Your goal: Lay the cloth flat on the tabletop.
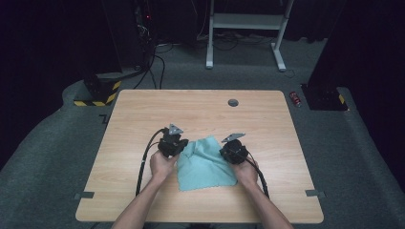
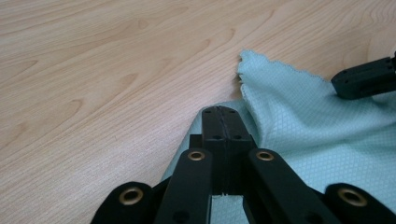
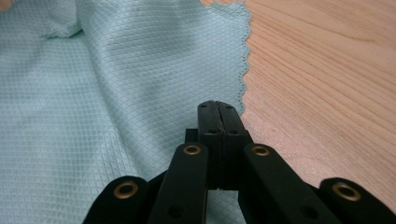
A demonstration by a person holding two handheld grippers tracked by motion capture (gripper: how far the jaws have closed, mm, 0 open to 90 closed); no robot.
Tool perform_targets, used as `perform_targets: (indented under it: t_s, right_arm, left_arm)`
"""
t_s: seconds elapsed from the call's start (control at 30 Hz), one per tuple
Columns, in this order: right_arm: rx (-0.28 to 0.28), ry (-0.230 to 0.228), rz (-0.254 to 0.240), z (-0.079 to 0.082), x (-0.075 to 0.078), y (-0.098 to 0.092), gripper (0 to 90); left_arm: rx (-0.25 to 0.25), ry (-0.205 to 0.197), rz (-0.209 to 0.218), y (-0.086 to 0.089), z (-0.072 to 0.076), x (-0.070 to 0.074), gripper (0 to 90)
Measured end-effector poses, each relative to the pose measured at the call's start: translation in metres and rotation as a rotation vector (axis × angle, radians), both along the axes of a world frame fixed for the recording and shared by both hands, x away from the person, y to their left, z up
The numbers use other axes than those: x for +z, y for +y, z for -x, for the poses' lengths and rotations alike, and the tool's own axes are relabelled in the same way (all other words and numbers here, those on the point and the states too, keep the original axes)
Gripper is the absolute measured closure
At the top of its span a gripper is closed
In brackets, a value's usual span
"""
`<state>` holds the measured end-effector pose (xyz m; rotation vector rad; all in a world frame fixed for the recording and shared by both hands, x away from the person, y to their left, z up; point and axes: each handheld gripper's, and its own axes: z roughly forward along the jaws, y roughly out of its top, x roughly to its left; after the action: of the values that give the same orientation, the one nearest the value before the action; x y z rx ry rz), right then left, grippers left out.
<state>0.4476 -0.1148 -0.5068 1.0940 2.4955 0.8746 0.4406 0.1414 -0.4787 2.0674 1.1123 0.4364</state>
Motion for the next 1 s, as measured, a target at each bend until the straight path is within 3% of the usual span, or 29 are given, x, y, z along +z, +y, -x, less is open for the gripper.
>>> perform_targets:
  t_s: [0.1, 0.17, 0.23, 0.33, 0.47, 0.6, 0.7, 0.8, 0.83, 0.9, 1.0]
  right_arm:
    - [-0.007, -0.006, -0.019, 0.003, 0.006, -0.005, 90.0]
    - [-0.015, -0.024, -0.026, 0.004, 0.009, -0.006, 88.1]
    - [-0.022, -0.059, -0.009, 0.003, 0.009, -0.004, 79.6]
    - [-0.035, -0.047, 0.005, -0.005, 0.003, 0.002, 75.3]
    - [-0.072, -0.028, -0.018, -0.013, -0.004, 0.003, 72.4]
    - [-0.067, -0.025, -0.014, -0.013, -0.004, 0.005, 77.3]
    - [-0.019, -0.023, -0.002, -0.012, -0.004, 0.007, 88.8]
    - [0.018, -0.013, 0.065, -0.014, 0.001, 0.013, 89.9]
    - [0.020, -0.014, 0.065, -0.014, 0.001, 0.013, 90.0]
    - [0.009, -0.008, 0.054, -0.014, 0.001, 0.012, 90.0]
    - [-0.013, -0.029, 0.030, -0.009, 0.004, 0.005, 90.0]
  left_arm:
    - [-0.028, 0.009, 0.008, 0.000, 0.003, -0.001, 90.0]
    - [-0.048, 0.018, 0.008, -0.004, 0.006, -0.003, 80.9]
    - [-0.062, 0.001, -0.014, -0.009, 0.009, -0.008, 78.7]
    - [-0.047, 0.008, -0.019, -0.011, 0.011, -0.013, 73.3]
    - [-0.026, 0.022, -0.011, -0.012, 0.013, -0.020, 66.1]
    - [-0.027, 0.037, -0.053, -0.017, 0.010, -0.029, 64.3]
    - [-0.011, 0.058, -0.037, -0.018, 0.007, -0.034, 65.7]
    - [-0.008, 0.053, -0.028, -0.017, 0.004, -0.035, 72.5]
    - [-0.007, 0.046, -0.038, -0.016, 0.004, -0.035, 76.5]
    - [-0.004, 0.062, -0.013, -0.013, 0.002, -0.036, 86.4]
    - [-0.001, 0.063, -0.002, -0.010, 0.001, -0.034, 89.9]
